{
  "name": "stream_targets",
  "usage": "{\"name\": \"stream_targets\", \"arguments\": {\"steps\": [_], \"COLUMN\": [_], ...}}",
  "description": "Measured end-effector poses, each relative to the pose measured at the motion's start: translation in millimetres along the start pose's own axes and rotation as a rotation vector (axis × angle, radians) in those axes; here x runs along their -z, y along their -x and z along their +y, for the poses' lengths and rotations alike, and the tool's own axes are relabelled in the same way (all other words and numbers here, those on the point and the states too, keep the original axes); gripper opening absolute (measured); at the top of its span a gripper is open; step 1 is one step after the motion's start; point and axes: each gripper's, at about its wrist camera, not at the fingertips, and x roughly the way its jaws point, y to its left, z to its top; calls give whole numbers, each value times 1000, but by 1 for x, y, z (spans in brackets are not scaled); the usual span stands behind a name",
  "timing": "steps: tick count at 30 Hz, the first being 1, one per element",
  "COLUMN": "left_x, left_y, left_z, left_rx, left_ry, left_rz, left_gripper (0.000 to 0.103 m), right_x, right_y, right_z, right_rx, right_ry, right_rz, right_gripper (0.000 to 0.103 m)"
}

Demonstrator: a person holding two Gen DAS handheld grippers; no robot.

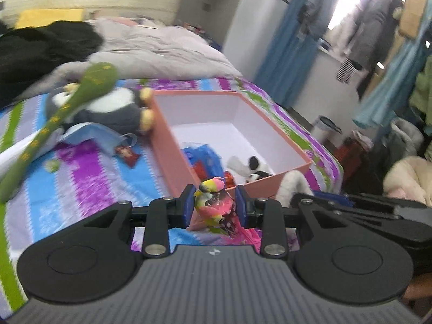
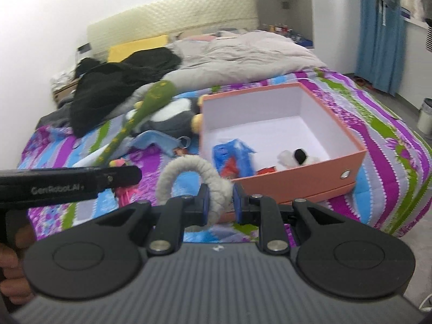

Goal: Organize soft objects
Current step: 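Carry both items over the pink box and open both grippers to drop them, then withdraw both grippers from the box back toward the bed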

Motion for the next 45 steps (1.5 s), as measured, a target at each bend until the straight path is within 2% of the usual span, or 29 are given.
{"name": "stream_targets", "arguments": {"steps": [4,7,13,15,21,26,30,33,34,35,41,45], "left_x": [-31,-61,-112,-127,-146,-144,-137,-135,-135,-134,-131,-130], "left_y": [-41,-70,-135,-160,-213,-246,-257,-260,-260,-259,-232,-197], "left_z": [2,3,1,3,3,3,2,2,2,3,17,26], "left_rx": [60,65,100,109,92,51,46,41,32,23,21,5], "left_ry": [-12,-31,-9,12,26,28,22,30,24,20,30,7], "left_rz": [42,54,131,176,289,379,413,421,420,418,391,326], "left_gripper": [37,37,37,37,37,37,38,49,55,56,56,56], "right_x": [-21,-42,-79,-89,-101,-103,-105,-105,-105,-103,-98,-92], "right_y": [-17,-36,-85,-106,-154,-172,-174,-177,-179,-178,-162,-140], "right_z": [-18,-35,-49,-56,-73,-93,-102,-108,-110,-110,-110,-98], "right_rx": [34,27,33,27,59,94,90,88,88,87,52,25], "right_ry": [6,-15,13,-12,-46,-74,-84,-95,-95,-97,-108,-97], "right_rz": [-15,-21,67,128,275,332,334,348,350,350,327,277], "right_gripper": [22,22,22,22,22,23,26,31,36,41,41,41]}}
